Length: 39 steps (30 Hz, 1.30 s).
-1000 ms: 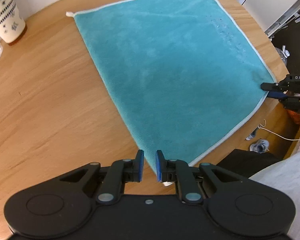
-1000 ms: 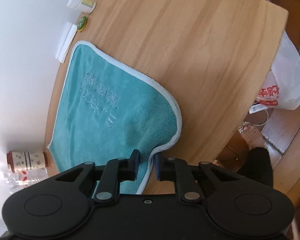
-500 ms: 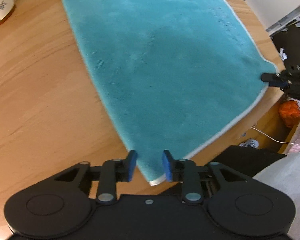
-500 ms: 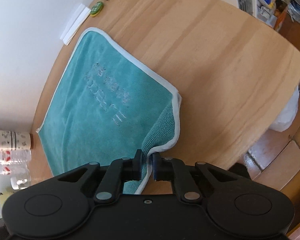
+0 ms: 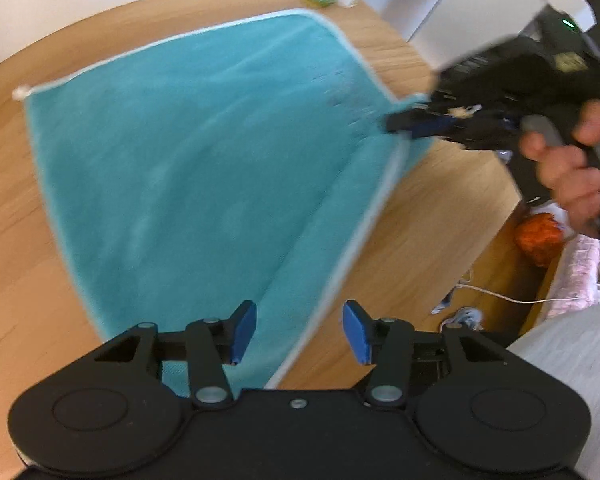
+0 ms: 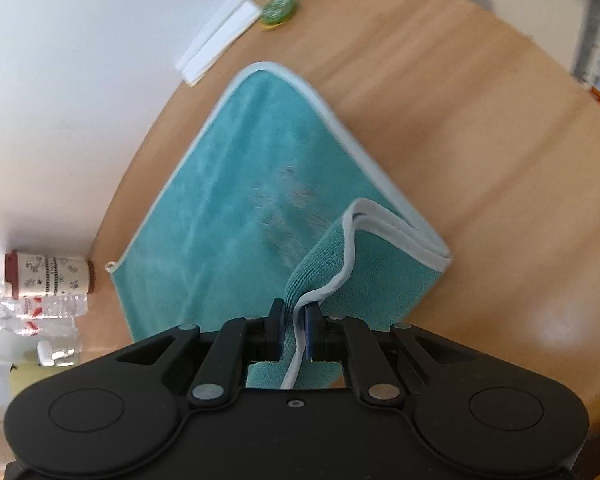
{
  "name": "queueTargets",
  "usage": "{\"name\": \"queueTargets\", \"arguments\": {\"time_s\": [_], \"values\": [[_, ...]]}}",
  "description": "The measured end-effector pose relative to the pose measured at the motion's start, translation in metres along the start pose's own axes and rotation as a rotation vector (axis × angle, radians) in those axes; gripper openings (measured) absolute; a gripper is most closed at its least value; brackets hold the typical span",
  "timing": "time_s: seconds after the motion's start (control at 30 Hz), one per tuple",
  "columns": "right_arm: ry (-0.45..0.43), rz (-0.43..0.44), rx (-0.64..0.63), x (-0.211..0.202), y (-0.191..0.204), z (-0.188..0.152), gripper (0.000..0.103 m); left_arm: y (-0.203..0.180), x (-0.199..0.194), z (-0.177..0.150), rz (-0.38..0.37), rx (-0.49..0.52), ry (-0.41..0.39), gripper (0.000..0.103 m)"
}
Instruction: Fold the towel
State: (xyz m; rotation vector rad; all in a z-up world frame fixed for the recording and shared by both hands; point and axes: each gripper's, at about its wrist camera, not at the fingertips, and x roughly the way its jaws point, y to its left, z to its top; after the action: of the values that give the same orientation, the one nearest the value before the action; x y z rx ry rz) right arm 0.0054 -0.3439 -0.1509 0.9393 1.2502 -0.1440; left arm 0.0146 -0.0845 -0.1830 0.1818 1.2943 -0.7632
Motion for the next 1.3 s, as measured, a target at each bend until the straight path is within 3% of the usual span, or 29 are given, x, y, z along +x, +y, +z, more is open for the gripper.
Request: {"name": "queueTargets", "arguments": {"time_s": [0.1,0.33,0.37,0.4,0.47,0.57,0.73,0.83,0.97,1.03,1.27,1.3], "values": [[0.009,0.005,-0.007,0.005,0.009,0.009,0.010,-0.019,0.019,0.010,0.055,0.077,-0.001,0.050],[0.040,0.004,0.019,0.012,0.005,0.021,0.010,-0.026,0.035,0.007,0.123,0.126,-0.008,0.049],[0.046,0.007,0.024,0.013,0.003,0.022,0.010,-0.025,0.033,0.004,0.134,0.133,-0.014,0.041],[0.050,0.007,0.014,0.013,0.003,0.022,0.010,-0.025,0.032,0.002,0.153,0.138,-0.020,0.022],[0.054,0.011,-0.001,0.012,0.002,0.022,0.010,-0.024,0.032,0.002,0.182,0.144,-0.027,0.013],[0.061,0.006,-0.048,0.008,0.001,0.021,0.010,-0.015,0.026,0.002,0.160,0.109,-0.023,0.007],[0.078,0.023,-0.064,0.002,-0.007,0.024,0.011,-0.008,0.020,0.000,0.194,0.109,-0.004,0.007],[0.086,0.039,-0.070,0.001,-0.007,0.028,0.013,0.002,0.010,-0.007,0.177,0.057,0.014,0.010],[0.069,0.020,-0.102,0.010,0.003,0.040,0.016,0.017,-0.008,-0.020,0.186,-0.010,0.020,0.023],[0.063,0.007,-0.115,0.018,0.006,0.048,0.043,0.023,-0.011,-0.024,0.198,-0.047,0.033,0.032],[0.058,-0.004,-0.213,0.009,0.019,0.069,0.049,0.053,-0.030,-0.038,0.246,-0.132,0.058,0.033],[0.057,-0.006,-0.215,0.008,0.019,0.069,0.049,0.055,-0.032,-0.040,0.248,-0.138,0.061,0.038]]}}
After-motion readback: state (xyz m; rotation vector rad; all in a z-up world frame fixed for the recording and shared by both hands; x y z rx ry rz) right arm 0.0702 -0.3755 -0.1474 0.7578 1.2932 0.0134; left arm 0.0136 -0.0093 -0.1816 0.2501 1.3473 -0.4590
